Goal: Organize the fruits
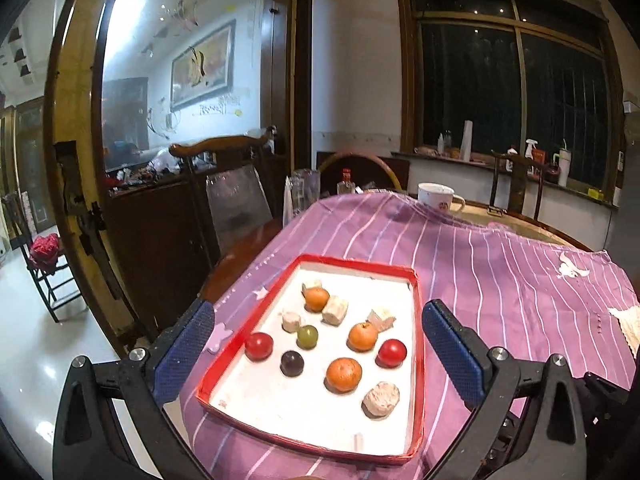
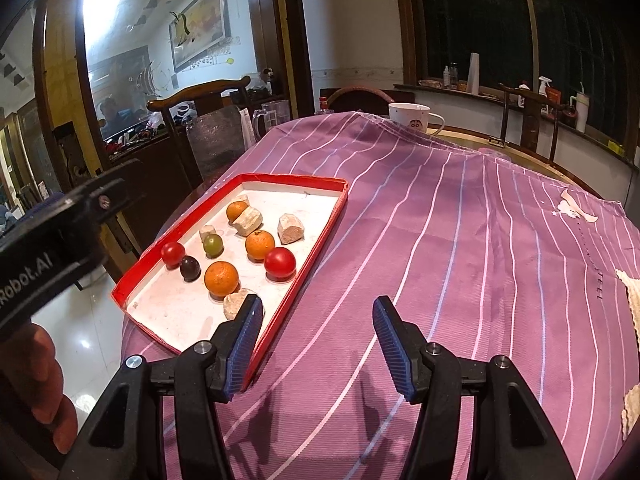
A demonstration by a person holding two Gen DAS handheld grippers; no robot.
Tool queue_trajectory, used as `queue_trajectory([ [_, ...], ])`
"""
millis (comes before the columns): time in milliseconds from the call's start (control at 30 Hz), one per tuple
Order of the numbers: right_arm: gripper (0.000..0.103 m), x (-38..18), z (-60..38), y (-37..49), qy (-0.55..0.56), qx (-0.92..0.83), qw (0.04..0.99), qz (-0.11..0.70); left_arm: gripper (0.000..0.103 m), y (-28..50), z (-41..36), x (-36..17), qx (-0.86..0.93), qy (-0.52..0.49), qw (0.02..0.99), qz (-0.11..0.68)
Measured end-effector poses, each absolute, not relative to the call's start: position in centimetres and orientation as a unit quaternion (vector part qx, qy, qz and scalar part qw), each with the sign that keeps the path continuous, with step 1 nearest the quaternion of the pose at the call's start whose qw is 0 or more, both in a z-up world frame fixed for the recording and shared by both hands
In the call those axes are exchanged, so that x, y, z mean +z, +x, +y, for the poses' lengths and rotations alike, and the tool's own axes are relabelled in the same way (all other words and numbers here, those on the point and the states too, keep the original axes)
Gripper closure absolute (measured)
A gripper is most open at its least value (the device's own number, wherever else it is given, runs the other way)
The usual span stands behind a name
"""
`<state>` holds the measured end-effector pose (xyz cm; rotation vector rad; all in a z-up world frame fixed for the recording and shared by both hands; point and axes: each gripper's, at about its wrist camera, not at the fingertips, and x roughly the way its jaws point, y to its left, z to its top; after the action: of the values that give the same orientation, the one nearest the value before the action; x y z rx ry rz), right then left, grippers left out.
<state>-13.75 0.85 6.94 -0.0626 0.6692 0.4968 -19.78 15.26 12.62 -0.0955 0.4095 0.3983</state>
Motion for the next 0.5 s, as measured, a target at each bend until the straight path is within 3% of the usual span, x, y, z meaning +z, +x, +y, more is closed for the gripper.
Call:
queue_trajectory([
  [500, 0.04, 6.3, 1.3, -13.5, -0.033, 0.242, 0.91, 0.334, 0.0, -18.5, 16.2, 10.9, 0.172, -0.074, 0.951, 0.246],
])
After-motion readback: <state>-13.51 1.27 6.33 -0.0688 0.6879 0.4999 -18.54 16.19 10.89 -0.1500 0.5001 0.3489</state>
